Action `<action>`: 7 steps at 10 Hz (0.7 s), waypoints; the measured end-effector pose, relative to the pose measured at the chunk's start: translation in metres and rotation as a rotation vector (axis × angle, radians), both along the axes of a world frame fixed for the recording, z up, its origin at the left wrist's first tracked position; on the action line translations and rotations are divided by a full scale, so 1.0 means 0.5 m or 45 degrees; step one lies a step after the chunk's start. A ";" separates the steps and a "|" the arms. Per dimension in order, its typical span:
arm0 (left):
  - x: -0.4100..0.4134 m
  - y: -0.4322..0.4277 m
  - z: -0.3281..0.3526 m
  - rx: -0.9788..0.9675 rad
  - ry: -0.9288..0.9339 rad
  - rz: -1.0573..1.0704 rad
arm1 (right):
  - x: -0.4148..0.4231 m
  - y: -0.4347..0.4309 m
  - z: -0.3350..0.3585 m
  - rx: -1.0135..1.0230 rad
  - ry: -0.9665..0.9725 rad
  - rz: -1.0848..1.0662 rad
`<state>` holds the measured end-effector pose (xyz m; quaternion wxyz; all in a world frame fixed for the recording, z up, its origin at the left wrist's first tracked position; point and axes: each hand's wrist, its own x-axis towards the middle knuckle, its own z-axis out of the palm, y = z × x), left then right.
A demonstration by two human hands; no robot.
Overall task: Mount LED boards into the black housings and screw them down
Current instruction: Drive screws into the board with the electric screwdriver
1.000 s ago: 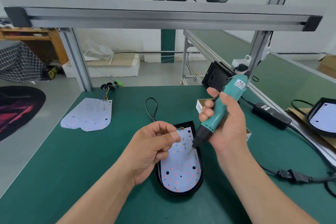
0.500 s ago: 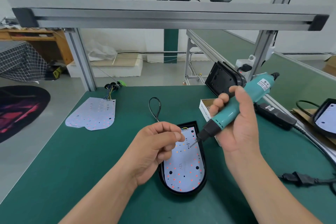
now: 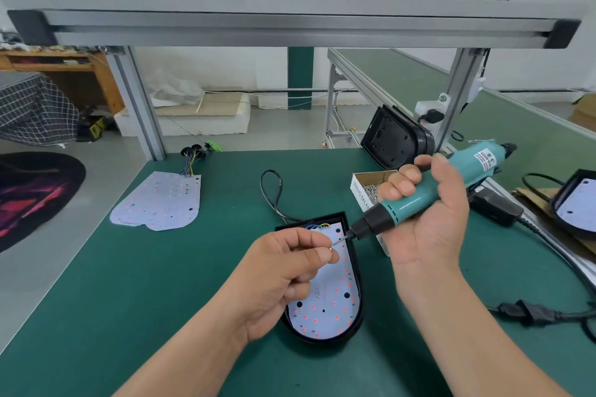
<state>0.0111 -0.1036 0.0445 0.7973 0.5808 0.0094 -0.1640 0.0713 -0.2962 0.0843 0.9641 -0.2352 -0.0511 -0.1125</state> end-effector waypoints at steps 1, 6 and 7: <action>-0.002 -0.002 0.001 0.015 0.011 -0.001 | 0.001 0.003 -0.003 -0.026 0.003 0.011; 0.000 -0.005 -0.003 -0.005 0.037 0.038 | 0.001 0.001 -0.006 -0.047 0.000 0.021; 0.002 -0.004 -0.004 -0.017 0.040 0.047 | 0.002 0.001 -0.007 -0.046 0.006 0.017</action>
